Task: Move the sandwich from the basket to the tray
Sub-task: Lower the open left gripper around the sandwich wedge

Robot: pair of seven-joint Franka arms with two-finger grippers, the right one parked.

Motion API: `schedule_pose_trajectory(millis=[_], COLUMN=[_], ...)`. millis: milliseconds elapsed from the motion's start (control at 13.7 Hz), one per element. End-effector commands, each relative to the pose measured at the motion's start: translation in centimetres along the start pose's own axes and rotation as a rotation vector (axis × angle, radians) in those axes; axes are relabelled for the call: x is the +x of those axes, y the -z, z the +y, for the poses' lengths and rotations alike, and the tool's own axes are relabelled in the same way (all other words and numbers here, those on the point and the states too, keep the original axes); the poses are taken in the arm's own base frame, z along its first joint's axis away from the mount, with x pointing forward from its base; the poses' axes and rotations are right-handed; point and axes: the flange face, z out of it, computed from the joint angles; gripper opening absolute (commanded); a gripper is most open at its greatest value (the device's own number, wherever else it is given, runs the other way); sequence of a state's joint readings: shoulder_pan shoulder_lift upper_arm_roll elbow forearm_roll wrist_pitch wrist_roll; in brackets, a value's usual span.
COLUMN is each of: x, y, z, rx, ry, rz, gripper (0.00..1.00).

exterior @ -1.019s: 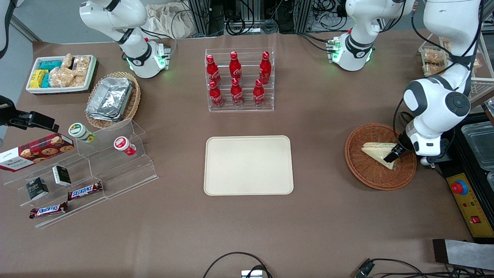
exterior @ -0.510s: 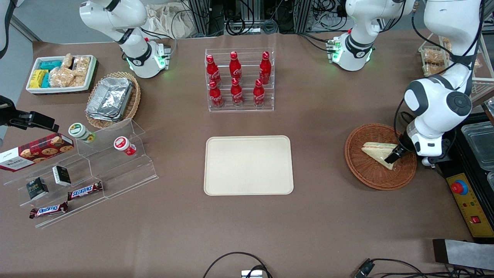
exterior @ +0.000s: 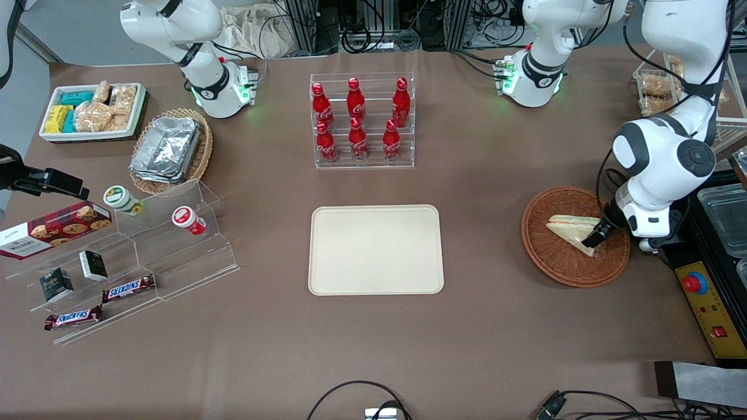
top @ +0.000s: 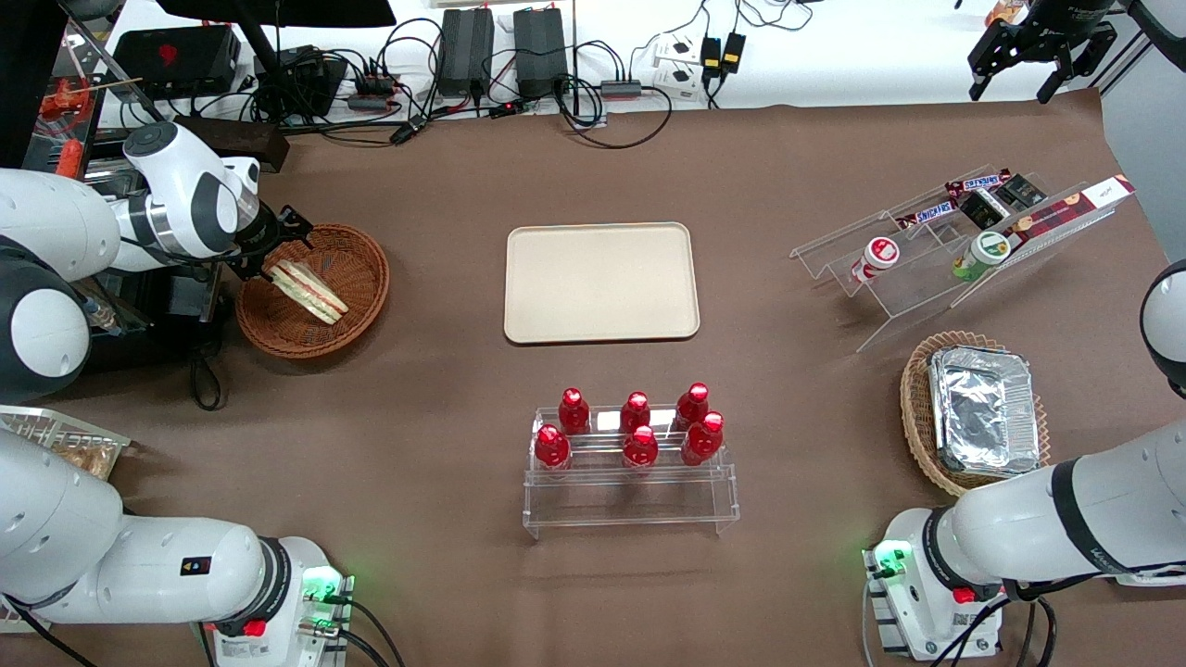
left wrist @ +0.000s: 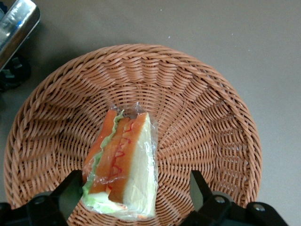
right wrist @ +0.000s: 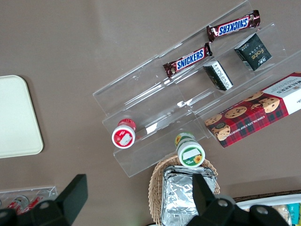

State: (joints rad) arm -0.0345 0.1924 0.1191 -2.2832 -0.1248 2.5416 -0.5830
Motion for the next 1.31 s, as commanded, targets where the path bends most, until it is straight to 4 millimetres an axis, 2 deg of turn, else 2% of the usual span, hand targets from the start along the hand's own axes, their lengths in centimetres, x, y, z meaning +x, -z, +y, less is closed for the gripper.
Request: schedule_pose_trajectory(millis=[0, 291, 582, 874, 1238], x=[0.3, 0.2, 0.0, -0.1, -0.2], y=[1.6, 1.8, 2.5, 2.3, 1.3], z=[1.0, 0.9, 1.5, 1.5, 1.3], rx=[0.009, 0.030, 0.151, 0.156, 0.157], ry=[0.013, 0.009, 0.014, 0.014, 0.017], rz=[-0.017, -0.013, 0.008, 0.007, 0.006], gripper=[1.00, 1.00, 1.00, 1.00, 1.00])
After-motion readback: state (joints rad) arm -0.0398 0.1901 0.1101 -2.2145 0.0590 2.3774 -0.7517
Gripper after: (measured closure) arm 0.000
